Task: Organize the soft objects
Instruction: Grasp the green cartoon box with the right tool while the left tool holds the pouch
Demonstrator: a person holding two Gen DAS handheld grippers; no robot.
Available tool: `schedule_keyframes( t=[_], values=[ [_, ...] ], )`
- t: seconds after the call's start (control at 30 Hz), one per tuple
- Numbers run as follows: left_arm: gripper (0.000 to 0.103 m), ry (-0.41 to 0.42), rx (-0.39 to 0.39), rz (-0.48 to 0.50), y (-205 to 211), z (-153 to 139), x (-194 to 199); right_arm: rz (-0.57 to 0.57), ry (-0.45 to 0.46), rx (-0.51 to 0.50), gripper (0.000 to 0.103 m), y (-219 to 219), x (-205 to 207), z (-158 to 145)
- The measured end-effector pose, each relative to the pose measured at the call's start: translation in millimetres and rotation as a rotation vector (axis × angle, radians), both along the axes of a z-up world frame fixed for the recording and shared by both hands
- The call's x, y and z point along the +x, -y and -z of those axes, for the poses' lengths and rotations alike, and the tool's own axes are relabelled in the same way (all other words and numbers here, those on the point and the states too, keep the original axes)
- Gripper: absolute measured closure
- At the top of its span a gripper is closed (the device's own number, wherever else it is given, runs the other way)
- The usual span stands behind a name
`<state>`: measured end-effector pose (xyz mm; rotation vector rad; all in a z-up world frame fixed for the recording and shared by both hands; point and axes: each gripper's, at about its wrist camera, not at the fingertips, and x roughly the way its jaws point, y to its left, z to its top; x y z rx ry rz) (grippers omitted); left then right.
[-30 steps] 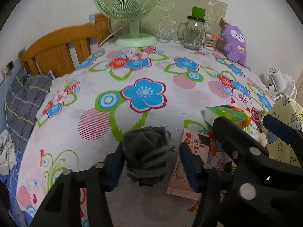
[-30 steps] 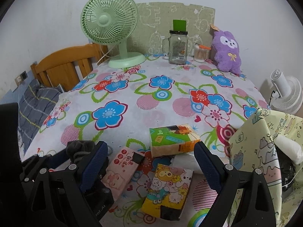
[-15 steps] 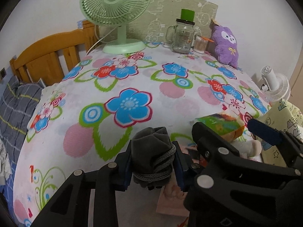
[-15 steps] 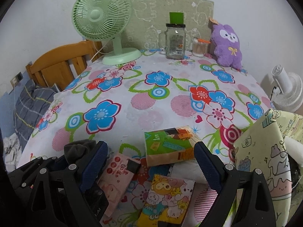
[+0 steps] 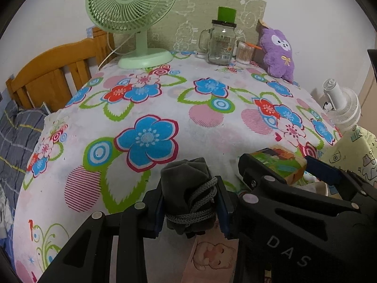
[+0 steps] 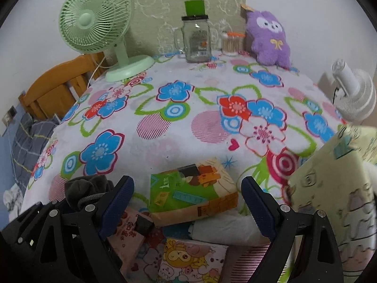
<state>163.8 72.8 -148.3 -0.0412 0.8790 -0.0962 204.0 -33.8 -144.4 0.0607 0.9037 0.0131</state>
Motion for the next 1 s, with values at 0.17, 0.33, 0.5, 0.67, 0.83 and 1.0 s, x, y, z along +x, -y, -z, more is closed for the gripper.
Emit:
schedule_keyframes(
  t=[0.17, 0.33, 0.5, 0.67, 0.83, 1.0],
  values=[
    [0.066, -0.002, 0.023, 0.005, 4, 1, 0, -0.018, -0.011, -0.008, 0.022, -3, 2, 3],
    [0.066, -0.002, 0.048, 0.011, 7, 2, -1, -0.036, -0.021, -0.016, 0.035, -5, 1, 4],
    [0.066, 0.000, 0.049, 0.014, 9, -1, -3, -0.056, -0.018, -0.020, 0.039, -8, -3, 0],
    [0.066, 0.019, 0.052, 0.017, 11, -9, -8, -0.062, 0.001, -0.005, 0.041, -7, -8, -8],
    [0.067, 0.044, 0.050, 0.016, 13, -20, -14, -0.061, 0.025, 0.004, 0.041, -5, -14, -19],
    [0.067, 0.072, 0.047, 0.017, 15, -31, -21, -0.064, 0.054, 0.005, 0.041, -4, -22, -33]
  ],
)
